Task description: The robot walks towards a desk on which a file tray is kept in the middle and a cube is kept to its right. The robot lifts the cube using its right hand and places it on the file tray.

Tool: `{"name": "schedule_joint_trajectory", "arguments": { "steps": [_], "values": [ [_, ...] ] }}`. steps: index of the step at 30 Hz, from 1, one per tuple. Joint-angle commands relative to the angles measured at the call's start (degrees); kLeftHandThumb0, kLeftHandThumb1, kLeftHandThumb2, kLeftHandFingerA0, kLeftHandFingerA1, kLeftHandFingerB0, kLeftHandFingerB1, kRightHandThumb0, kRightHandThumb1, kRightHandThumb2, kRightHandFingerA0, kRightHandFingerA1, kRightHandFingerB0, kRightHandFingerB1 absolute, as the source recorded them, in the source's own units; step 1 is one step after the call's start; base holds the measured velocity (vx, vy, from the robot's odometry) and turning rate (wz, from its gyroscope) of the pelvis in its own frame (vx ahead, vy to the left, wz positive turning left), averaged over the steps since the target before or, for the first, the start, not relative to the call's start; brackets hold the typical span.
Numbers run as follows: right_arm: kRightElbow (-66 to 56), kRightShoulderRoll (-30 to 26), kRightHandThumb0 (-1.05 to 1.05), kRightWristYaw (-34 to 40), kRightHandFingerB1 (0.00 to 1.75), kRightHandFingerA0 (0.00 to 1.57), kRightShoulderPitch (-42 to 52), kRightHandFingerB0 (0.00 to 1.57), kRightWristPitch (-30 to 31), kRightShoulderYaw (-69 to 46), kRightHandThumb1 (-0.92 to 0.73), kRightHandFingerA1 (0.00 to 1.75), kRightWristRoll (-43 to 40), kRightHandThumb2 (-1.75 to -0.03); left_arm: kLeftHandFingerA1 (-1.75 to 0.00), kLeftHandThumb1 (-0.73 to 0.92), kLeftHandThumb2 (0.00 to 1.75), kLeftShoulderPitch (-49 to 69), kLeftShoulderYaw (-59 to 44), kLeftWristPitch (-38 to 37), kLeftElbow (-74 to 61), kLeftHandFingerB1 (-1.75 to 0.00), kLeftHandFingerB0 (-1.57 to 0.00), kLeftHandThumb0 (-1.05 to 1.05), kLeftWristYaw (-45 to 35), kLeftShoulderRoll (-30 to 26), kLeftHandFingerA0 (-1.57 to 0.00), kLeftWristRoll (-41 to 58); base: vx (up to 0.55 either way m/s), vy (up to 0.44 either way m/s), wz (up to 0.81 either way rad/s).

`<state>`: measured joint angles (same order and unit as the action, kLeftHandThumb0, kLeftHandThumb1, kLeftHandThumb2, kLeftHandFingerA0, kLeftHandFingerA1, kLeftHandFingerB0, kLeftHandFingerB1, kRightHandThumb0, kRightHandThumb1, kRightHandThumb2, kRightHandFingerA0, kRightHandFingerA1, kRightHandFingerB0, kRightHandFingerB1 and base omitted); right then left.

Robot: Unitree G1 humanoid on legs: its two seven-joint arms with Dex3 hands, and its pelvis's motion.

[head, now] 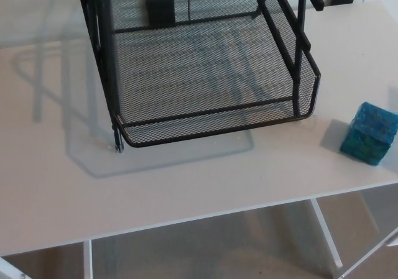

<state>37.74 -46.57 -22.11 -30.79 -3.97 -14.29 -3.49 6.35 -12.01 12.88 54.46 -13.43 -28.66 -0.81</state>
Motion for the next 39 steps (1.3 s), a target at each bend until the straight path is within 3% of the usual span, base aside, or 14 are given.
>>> {"name": "schedule_joint_trajectory", "arguments": {
  "steps": [1, 3, 4, 12, 13, 16, 17, 18, 26, 30, 31, 37, 38, 39],
  "values": [
    [-19.36, -3.68, -0.81, -10.85, 0.15, 0.09, -5.44, 0.0, 18.01, 13.59, -0.51, 0.38, 7.89, -0.9, -0.95, 0.84, 0.89, -0.5, -0.54, -3.34, 1.03, -0.76, -0.08, -0.98, 0.32, 0.16, -0.3, 0.93, 0.0, 0.0, 0.0],
    [-21.39, -2.08, -0.72, -13.28, 0.22, 0.19, -7.03, 0.03, 22.03, 18.85, -0.63, 0.44, 10.37, -0.59, -0.9, 0.87, 0.85, -0.88, 0.65, -4.8, 2.75, -0.72, -0.11, -1.01, 0.78, 0.09, -0.34, -0.43, 0.0, 0.0, 0.0],
    [-20.59, -0.42, -0.78, -13.53, 0.2, 0.05, -7.31, 0.03, 20.47, 21.66, -0.48, 0.5, 12.55, -0.89, -0.67, 0.49, 1.21, -1.44, 0.55, -4.49, 3.65, -0.59, -0.01, -0.55, 0.78, 0.12, -0.16, -0.32, 0.0, 0.0, 0.0],
    [-16.08, 3.59, -0.78, -11.41, 0.21, 0.05, -10.5, 0.04, 19.54, 30.82, -0.49, 0.52, 17.27, -0.84, -0.68, 0.44, 1.17, -1.24, -0.19, -4.98, 3.04, -0.6, -0.04, -0.55, 0.78, 0.85, -0.18, 0.53, 0.0, 0.0, 0.0],
    [-14.79, 5.16, -0.74, -9.96, 0.25, 0.16, -11.27, 0.08, 19.93, 32.93, -0.59, 0.48, 18.9, -0.59, -0.9, 0.87, 0.82, -2.0, -0.02, -5.95, 4.92, -0.77, -0.2, -1.02, 0.33, 0.78, -0.32, 0.34, 0.0, 0.0, 0.0],
    [-13.38, 6.37, -0.78, -8.63, 0.36, 0.16, -12.26, 0.04, 20.73, 35.01, -0.47, 0.56, 20.17, -0.86, -0.97, 0.85, 0.84, -3.28, 0.38, -6.86, 6.81, -0.8, -0.21, -1.0, 0.62, 1.09, -0.36, -0.12, 0.0, 0.0, 0.0],
    [-11.78, 7.81, -0.71, -8.13, 0.29, 0.31, -12.84, 0.11, 21.17, 35.88, -0.58, 0.58, 20.22, -0.58, -0.99, 0.84, 0.84, -3.9, 0.5, -7.64, 8.22, -0.81, -0.21, -1.02, 0.41, 1.05, -0.39, -0.26, 0.0, 0.0, 0.0],
    [-11.5, 8.12, -0.78, -7.94, 0.38, 0.25, -12.76, 0.08, 21.27, 35.89, -0.49, 0.59, 19.97, -0.82, -0.99, 0.84, 0.84, -4.01, 0.69, -7.97, 8.55, -0.79, -0.19, -1.02, 0.24, 1.04, -0.42, -0.42, 0.0, 0.0, 0.0],
    [-11.73, 9.97, -0.72, -6.17, 0.42, 0.32, -9.09, 0.11, 20.72, 38.89, -0.49, 0.66, 23.02, -0.86, -0.92, 0.8, 0.9, -5.26, 2.34, -9.69, 9.97, -0.8, -0.29, -1.03, 0.75, 0.59, -0.48, -1.29, 0.0, 0.0, 0.0],
    [-11.96, 10.57, -0.71, -5.31, 0.3, 0.31, -7.24, 0.18, 20.07, 39.05, -0.63, 0.87, 24.56, -0.59, -0.92, 0.82, 0.9, -5.77, 3.0, -9.34, 9.02, -0.78, -0.28, -1.01, 0.56, 0.28, -0.5, -1.27, 0.0, 0.0, 0.0],
    [-12.21, 10.4, -0.72, -5.47, 0.43, 0.3, -7.0, 0.11, 19.78, 39.76, -0.5, 0.75, 25.83, -0.87, -0.91, 0.83, 0.9, -5.61, 3.14, -8.93, 8.24, -0.78, -0.3, -1.0, 0.85, 0.28, -0.51, -1.32, 0.0, 0.0, 0.0],
    [-13.34, 10.14, -0.73, -6.37, 0.42, 0.21, -5.45, 0.09, 19.11, 40.6, -0.49, 0.62, 27.85, -0.88, -0.93, 0.85, 0.83, -5.0, 3.23, -10.03, 8.31, -0.78, -0.28, -1.0, 0.72, 0.27, -0.51, -1.2, 0.0, 0.0, 0.0],
    [-14.32, 9.75, -0.73, -6.74, 0.42, 0.2, -5.24, 0.08, 20.11, 41.95, -0.5, 0.59, 29.84, -0.87, -0.89, 0.67, 1.25, -5.01, 3.12, -10.09, 8.41, -0.74, -0.3, -0.99, 0.71, 0.3, -0.57, -1.07, 0.0, 0.0, 0.0],
    [-14.45, 9.78, -0.73, -6.79, 0.42, 0.2, -5.16, 0.08, 20.19, 41.89, -0.5, 0.59, 29.98, -0.87, -0.89, 0.67, 1.25, -5.02, 3.14, -10.14, 8.45, -0.74, -0.3, -0.99, 0.71, 0.3, -0.57, -1.06, 0.0, 0.0, 0.0]
  ]
}}
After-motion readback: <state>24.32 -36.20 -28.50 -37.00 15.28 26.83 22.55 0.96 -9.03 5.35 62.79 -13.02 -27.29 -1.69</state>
